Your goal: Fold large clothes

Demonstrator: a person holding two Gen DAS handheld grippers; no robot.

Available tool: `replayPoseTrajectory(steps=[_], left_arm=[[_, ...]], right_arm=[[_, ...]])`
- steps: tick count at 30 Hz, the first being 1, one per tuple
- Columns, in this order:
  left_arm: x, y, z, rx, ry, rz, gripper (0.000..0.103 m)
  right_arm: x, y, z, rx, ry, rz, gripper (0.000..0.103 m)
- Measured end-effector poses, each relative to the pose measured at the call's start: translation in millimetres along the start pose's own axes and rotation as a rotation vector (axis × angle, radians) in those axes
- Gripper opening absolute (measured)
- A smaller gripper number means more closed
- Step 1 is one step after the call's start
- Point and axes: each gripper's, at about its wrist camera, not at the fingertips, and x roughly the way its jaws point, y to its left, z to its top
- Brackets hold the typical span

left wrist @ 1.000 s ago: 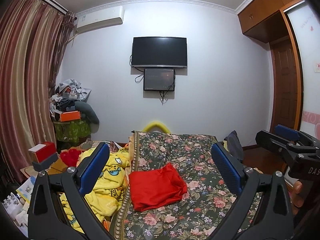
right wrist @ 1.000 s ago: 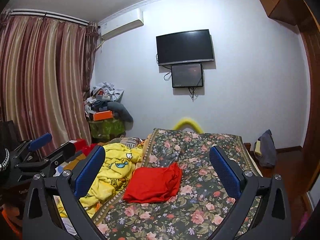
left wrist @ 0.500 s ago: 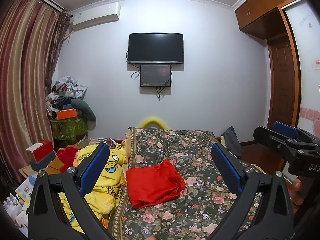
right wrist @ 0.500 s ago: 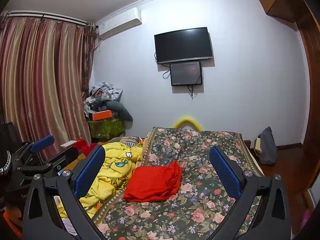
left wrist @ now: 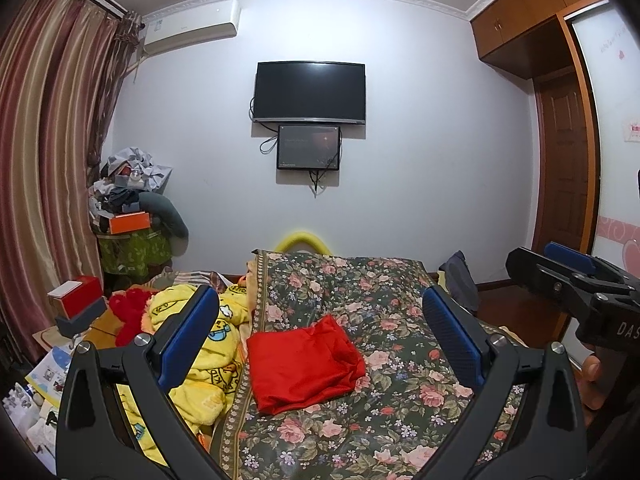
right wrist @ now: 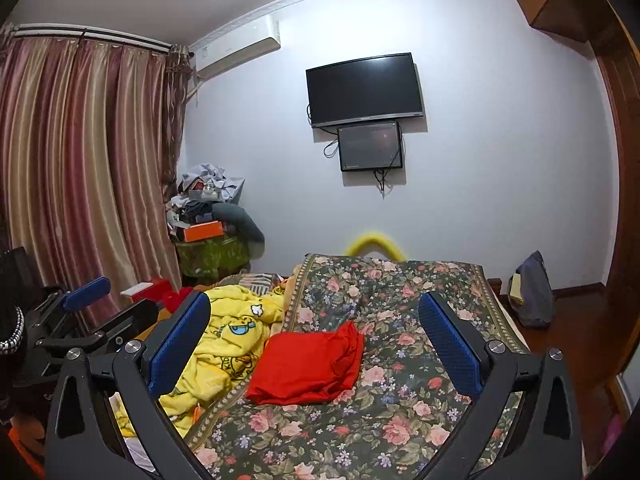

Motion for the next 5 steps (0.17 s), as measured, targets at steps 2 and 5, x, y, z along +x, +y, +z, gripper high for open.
replayPoseTrajectory(steps=[2, 5], left_arm=[[0.1, 0.0, -0.4, -0.002, 0.0, -0.001, 0.102], [0.3, 1.3, -0.7, 0.0, 0.001, 0.004, 0.102]], right_arm=[[0.7, 0.0, 0.2, 0.001, 0.002, -0.001, 0.103], [1.6, -0.1, -0.2, 0.004, 0.005, -0.001, 0.103]])
